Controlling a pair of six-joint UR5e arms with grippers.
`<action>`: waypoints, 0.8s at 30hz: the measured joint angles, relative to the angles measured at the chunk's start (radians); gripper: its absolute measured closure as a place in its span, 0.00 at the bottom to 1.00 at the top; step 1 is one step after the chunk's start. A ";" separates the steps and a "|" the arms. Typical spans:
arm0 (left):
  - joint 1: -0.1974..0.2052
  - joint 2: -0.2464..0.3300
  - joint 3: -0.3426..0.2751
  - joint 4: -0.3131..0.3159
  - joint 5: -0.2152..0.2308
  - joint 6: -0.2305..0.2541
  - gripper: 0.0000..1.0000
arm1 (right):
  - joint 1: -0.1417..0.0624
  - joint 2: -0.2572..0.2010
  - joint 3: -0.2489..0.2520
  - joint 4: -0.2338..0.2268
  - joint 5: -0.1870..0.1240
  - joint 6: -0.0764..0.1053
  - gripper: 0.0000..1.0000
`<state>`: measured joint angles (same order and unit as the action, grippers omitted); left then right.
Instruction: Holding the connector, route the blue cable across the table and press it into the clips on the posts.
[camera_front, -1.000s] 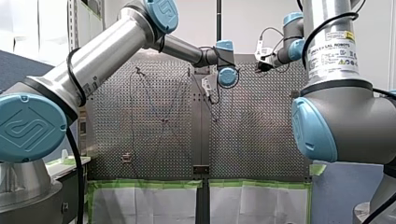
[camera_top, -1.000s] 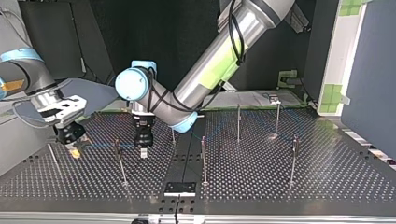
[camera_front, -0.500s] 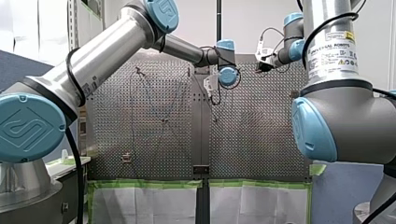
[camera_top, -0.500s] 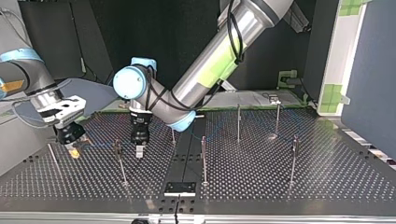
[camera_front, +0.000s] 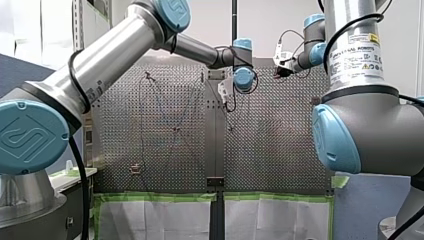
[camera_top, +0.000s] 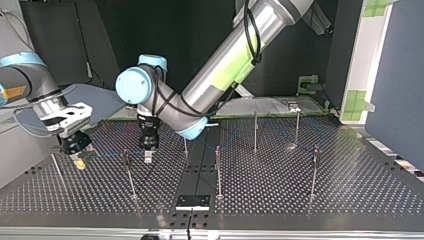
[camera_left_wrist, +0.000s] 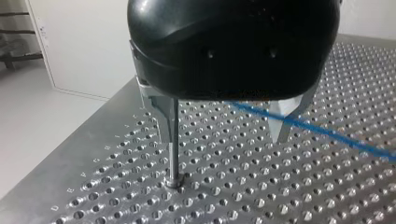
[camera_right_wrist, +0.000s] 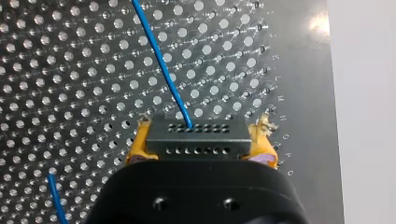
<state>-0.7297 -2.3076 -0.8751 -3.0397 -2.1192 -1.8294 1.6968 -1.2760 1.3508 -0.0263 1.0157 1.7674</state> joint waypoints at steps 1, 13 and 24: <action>-0.004 0.003 -0.003 -0.008 0.001 -0.004 0.00 | 0.000 0.000 0.000 0.000 0.000 0.000 1.00; -0.080 0.085 -0.088 -0.058 -0.022 0.014 0.00 | 0.000 0.002 0.000 0.000 -0.001 -0.001 1.00; -0.093 0.188 -0.191 -0.028 -0.055 0.078 0.00 | 0.003 0.002 0.000 0.002 -0.002 -0.002 1.00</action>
<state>-0.8232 -2.1193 -1.0658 -3.0673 -2.1744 -1.7516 1.6996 -1.2742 1.3508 -0.0248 1.0141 1.7652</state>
